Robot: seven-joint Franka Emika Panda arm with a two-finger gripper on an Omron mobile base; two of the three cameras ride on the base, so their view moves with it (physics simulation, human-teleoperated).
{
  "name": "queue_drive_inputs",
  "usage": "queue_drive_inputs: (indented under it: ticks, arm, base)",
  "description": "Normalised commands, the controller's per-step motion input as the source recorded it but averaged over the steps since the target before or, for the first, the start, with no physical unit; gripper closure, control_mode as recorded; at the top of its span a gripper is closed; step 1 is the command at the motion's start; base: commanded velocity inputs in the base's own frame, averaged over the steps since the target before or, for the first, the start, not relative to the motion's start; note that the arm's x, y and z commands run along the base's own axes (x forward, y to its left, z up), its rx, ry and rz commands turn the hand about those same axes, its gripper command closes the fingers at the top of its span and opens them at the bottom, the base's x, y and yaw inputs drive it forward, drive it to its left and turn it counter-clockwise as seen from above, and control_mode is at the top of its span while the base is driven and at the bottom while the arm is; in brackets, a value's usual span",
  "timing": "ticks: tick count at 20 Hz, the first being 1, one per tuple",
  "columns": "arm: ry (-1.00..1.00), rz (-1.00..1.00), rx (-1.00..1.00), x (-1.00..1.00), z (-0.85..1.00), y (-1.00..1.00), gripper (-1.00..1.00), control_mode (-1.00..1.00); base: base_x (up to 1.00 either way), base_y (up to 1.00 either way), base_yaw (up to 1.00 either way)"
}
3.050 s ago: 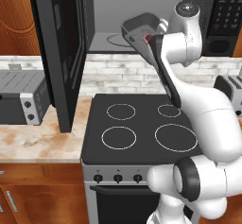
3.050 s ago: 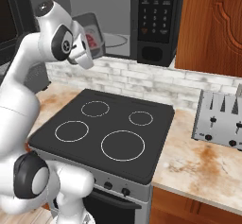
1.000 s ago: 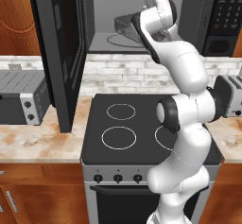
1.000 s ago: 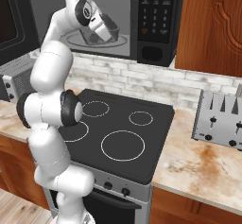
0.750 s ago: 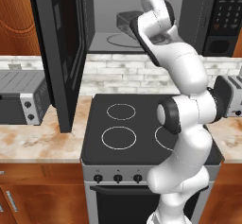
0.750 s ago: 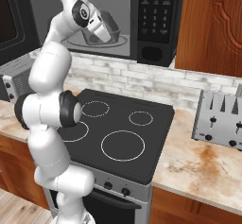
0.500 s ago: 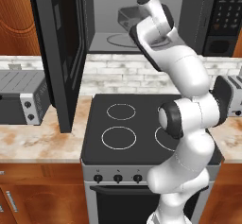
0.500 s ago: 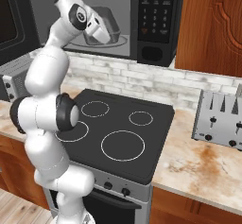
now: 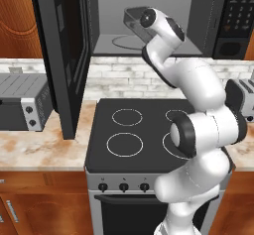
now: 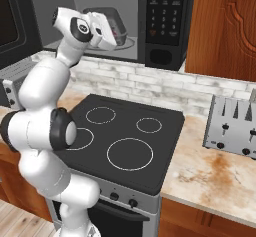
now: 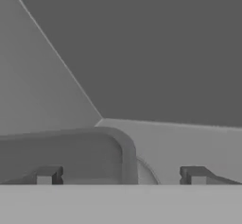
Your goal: Place the tupperware containing the steak and garlic meal in the microwave. Close the microwave door and press the start button to reheat the meal.
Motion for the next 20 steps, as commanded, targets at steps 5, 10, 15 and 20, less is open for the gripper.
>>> queue_drive_inputs:
  ticks: [5,10,15,20]
  arm:
    - [-0.26,-0.01,0.0,0.0,0.57,0.0,-1.0,-1.0]
    - [-0.07,0.0,0.0,-0.16,0.58,0.0,-1.0,-1.0]
    - [0.08,0.02,0.0,-0.86,0.15,0.05,-1.0,-1.0]
    - [0.17,0.06,0.0,-1.0,-0.02,0.27,-1.0,-1.0]
  base:
    - [0.0,0.0,0.0]
    - [0.0,0.0,0.0]
    - [0.0,0.0,0.0]
    - [0.0,0.0,0.0]
